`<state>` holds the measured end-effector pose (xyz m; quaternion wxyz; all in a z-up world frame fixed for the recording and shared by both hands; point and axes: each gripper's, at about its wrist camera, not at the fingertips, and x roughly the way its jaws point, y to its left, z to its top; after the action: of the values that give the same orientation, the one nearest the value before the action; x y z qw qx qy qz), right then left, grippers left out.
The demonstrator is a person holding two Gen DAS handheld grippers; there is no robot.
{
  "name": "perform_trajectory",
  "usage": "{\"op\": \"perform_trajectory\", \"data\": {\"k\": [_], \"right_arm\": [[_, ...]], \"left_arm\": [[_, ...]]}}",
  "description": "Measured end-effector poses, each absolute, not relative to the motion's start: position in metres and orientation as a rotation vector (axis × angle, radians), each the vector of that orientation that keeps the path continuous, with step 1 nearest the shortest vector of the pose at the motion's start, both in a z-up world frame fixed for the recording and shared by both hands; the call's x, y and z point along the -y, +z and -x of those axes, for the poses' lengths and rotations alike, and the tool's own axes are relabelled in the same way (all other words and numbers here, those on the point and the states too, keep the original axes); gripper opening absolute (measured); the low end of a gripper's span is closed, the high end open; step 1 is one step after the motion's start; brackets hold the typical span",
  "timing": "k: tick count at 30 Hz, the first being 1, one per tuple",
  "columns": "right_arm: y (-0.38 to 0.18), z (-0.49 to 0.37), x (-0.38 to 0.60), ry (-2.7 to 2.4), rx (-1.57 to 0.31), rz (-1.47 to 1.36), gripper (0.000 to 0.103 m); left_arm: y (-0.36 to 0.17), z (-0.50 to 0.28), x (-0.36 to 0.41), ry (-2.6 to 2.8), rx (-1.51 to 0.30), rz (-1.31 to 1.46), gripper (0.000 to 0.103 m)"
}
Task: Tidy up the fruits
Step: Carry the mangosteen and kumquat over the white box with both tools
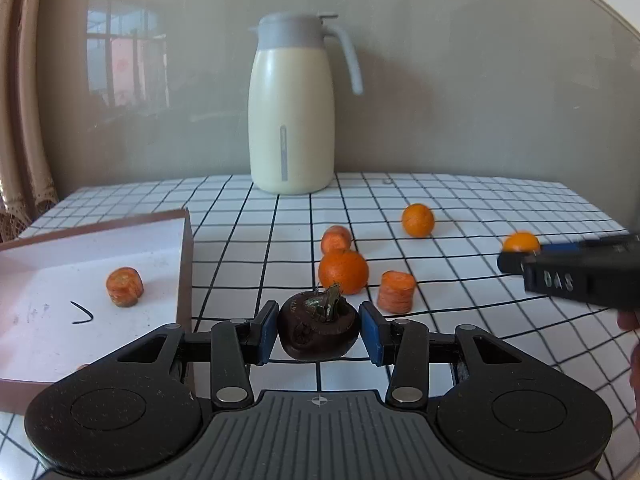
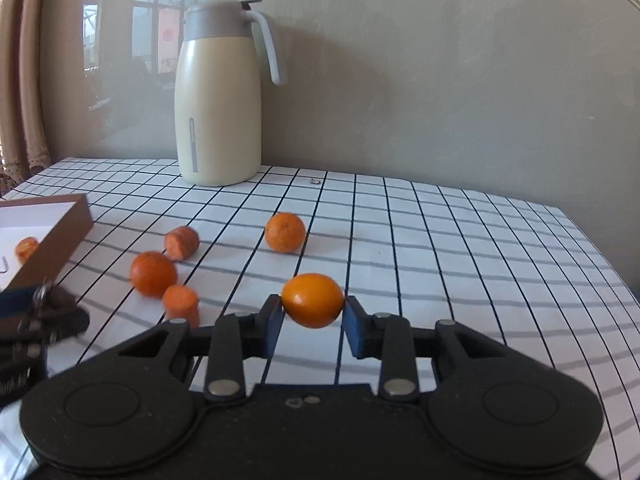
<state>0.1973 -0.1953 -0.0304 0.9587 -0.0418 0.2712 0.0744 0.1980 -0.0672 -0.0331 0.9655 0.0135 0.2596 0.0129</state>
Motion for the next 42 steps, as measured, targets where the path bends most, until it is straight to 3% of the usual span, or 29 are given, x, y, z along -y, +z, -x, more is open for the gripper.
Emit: {"op": "perform_trajectory", "data": {"k": [16,42], "right_arm": [[-0.009,-0.122,0.182,0.187,-0.456,0.086,0.025],[0.006,-0.106,0.085,0.384,-0.398,0.164,0.025]], "left_arm": [[-0.007,-0.131,0.05,0.02,-0.44,-0.065,0.044],[0.008,-0.083,-0.065,0.232,-0.37,0.008,0.044]]}}
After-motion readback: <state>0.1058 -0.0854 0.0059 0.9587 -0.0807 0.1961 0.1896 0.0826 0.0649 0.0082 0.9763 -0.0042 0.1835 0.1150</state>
